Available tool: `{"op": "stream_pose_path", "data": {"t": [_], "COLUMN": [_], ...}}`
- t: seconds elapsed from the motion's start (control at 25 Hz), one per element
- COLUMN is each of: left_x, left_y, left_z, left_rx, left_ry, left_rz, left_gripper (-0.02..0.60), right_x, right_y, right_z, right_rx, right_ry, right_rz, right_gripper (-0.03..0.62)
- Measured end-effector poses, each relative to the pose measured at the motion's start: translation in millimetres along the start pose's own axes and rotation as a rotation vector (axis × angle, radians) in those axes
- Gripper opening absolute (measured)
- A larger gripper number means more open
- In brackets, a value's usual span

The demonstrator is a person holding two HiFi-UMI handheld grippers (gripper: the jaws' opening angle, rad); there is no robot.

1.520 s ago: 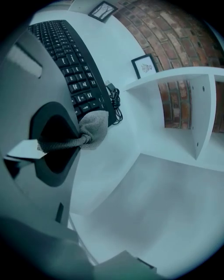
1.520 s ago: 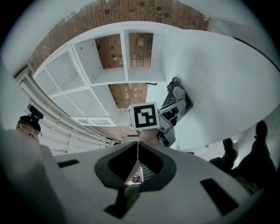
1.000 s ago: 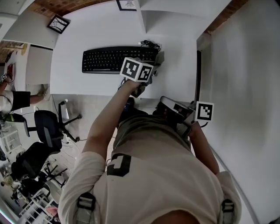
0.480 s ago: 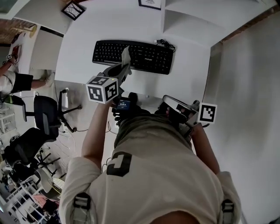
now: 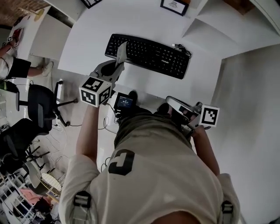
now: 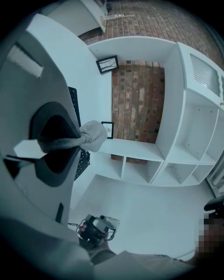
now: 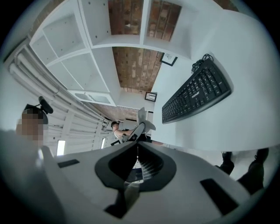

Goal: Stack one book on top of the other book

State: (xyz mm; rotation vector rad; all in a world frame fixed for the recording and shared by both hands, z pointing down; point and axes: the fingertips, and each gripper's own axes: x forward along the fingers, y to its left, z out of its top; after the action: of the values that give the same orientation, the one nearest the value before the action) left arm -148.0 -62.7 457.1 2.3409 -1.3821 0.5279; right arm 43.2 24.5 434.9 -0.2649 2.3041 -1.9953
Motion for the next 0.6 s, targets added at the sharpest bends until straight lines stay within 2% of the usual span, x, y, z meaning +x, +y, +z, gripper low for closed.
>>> {"op": "stream_pose_path", "data": {"t": [0.16,0.32,0.44,0.6], "left_x": [-32.0,-52.9,-65.6,-80.6], "left_y": [7.8,10.5,16.3,36.0], "left_z": [-3.2,-4.5,7.4,20.8], "left_rx": [-0.057,-0.144,-0.144,-0.146], "left_ry": [-0.068,-0.145,-0.216,-0.288], "left_rz": [-0.054,-0.171,-0.275,-0.34], "left_gripper": [0.034,0.034,0.034,0.034], "right_x": [39.3,83.5,112.6,140.2], "right_y": [20.4,29.7,30.2,41.5], "right_z": [1.1,0.6,-1.7,-9.6], "right_rx": [-0.097,-0.163,-0.181,-0.192], "right_ry": [-0.014,-0.014,-0.023,-0.063], "right_rz": [0.025,0.031,0.005,0.04], "right_gripper": [0.006,0.006,0.005,0.006]}}
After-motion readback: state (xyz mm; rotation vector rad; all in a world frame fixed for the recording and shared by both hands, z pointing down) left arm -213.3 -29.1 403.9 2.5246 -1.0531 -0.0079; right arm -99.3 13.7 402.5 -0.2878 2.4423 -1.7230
